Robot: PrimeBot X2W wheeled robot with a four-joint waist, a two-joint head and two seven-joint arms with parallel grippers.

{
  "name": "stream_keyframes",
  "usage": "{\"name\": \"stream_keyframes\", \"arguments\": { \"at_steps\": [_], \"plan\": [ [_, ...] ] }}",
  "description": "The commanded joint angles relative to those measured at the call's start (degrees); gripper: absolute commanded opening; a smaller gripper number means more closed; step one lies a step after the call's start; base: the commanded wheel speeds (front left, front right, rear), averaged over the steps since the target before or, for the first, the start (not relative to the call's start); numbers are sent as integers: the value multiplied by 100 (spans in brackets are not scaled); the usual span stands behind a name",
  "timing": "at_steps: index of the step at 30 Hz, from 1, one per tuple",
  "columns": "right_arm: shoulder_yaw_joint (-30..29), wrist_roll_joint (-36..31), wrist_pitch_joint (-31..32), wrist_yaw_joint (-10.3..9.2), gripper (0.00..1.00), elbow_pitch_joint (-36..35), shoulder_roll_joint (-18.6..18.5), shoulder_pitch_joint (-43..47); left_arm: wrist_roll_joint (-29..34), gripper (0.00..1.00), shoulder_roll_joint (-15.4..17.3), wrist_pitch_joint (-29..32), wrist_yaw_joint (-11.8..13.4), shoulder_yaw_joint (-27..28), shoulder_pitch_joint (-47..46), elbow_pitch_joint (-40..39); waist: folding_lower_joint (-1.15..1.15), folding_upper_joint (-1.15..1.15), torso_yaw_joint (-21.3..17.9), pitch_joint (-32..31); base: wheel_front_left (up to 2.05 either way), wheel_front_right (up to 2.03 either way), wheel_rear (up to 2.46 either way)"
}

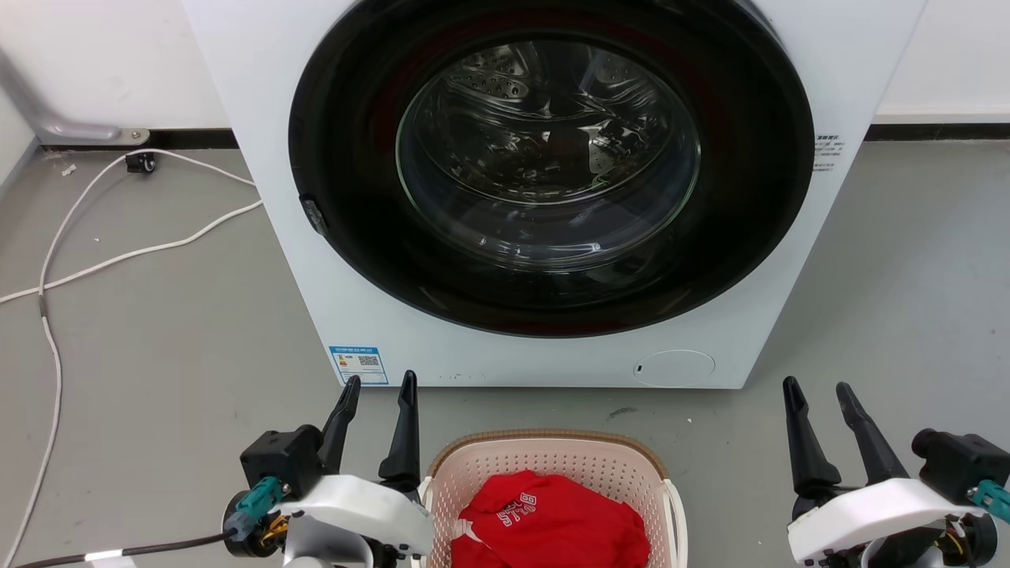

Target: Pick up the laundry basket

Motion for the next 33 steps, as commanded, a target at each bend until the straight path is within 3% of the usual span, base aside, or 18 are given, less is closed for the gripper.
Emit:
{"name": "stream_keyframes", "arguments": {
  "at_steps": [1, 33],
  "plan": [
    [19, -140, -35, 0, 100, -70, 3, 21, 134, 100, 31, -54, 39, -31, -7, -35, 0, 0, 1, 0, 0, 0, 0],
    [119, -1655, -199, -1, 100, -102, 6, 168, 1477, 100, -46, -448, 211, -215, 94, 135, 0, 0, 32, -6, 0, 0, 0]
  ]
}}
